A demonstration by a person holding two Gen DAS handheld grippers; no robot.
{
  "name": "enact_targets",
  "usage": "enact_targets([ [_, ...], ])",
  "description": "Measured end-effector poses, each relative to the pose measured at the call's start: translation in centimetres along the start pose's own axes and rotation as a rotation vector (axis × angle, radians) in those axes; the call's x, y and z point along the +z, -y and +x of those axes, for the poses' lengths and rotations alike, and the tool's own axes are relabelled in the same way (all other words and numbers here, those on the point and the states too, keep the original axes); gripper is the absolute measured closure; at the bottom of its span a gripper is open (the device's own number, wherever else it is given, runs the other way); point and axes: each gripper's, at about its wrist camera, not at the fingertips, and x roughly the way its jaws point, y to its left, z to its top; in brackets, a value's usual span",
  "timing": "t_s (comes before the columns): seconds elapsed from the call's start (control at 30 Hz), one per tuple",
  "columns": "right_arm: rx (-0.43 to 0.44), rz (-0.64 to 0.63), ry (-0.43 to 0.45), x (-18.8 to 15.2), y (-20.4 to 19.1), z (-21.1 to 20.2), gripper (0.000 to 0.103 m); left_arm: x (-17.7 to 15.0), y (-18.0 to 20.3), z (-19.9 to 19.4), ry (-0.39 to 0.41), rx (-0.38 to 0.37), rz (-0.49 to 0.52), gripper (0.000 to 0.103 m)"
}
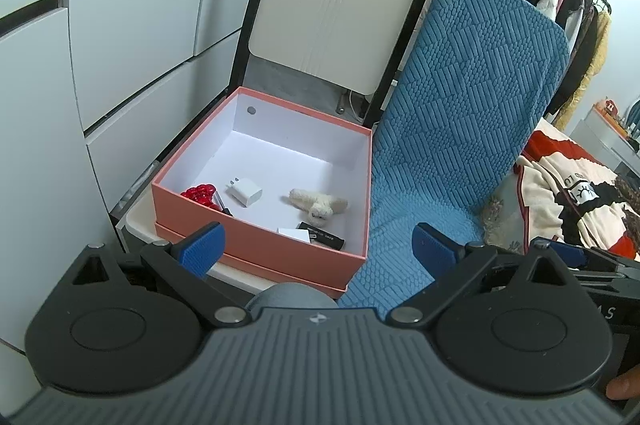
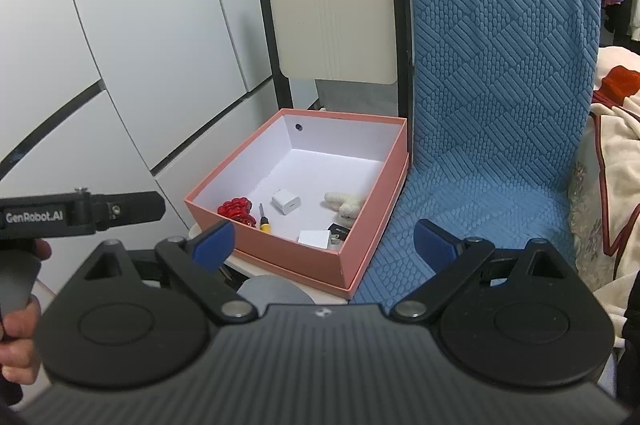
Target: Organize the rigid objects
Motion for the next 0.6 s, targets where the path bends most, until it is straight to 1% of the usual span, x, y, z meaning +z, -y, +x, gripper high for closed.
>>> enact_targets([
  [0.3, -0.007, -0.003, -0.005, 0.04, -0.2, 0.24, 0.005, -0.12, -0.01, 0.02, 0.01, 0.027, 0.028, 0.002],
  [0.6, -0.007, -0.004, -0.006, 0.0, -0.15, 0.26, 0.005, -0.23, -0.06, 0.31, -0.001, 0.029, 0.015, 0.002],
])
